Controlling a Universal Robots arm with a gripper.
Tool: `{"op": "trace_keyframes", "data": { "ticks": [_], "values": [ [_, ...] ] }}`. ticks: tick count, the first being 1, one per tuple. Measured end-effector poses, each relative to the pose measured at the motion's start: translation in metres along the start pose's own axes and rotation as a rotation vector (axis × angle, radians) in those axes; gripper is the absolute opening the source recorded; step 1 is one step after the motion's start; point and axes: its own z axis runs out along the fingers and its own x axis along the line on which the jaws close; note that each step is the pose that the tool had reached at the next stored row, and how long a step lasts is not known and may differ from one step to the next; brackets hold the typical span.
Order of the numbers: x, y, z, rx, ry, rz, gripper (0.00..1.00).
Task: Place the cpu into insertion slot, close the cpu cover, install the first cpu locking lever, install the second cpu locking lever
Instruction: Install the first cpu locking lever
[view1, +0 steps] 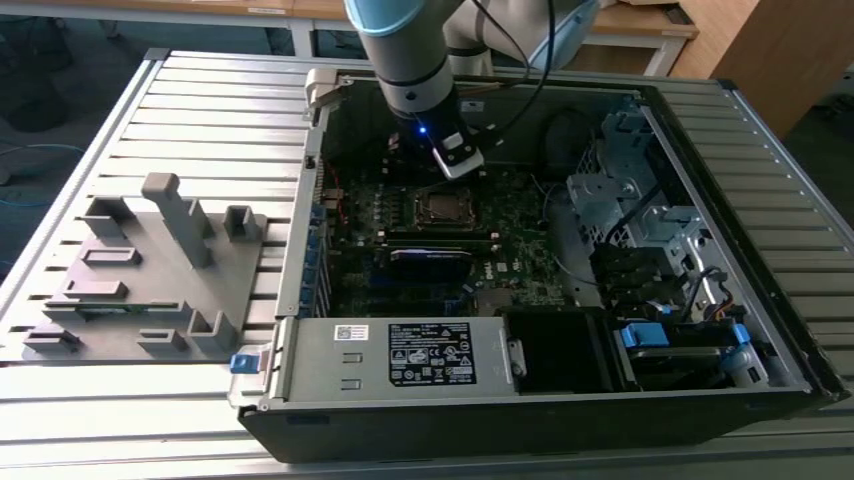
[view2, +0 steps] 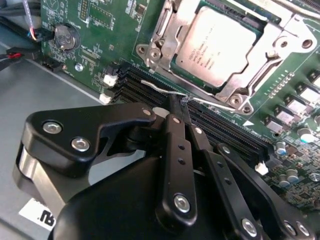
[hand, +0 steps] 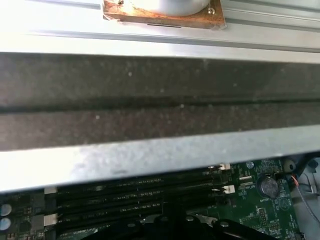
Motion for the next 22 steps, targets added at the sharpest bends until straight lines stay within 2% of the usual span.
{"op": "trace_keyframes", "data": {
  "ticks": [3, 9, 18, 22],
  "values": [
    [0.0004, -0.0006, 0.0010, 0.0001, -0.0034, -0.001, 0.10],
    [0.0003, -0.0005, 0.0008, 0.0000, -0.0037, -0.001, 0.10],
    [-0.0045, 0.0040, -0.0164, 0.0001, -0.0037, -0.001, 0.10],
    [-0.0046, 0.0042, -0.0169, -0.0003, -0.0039, -0.001, 0.10]
  ]
}}
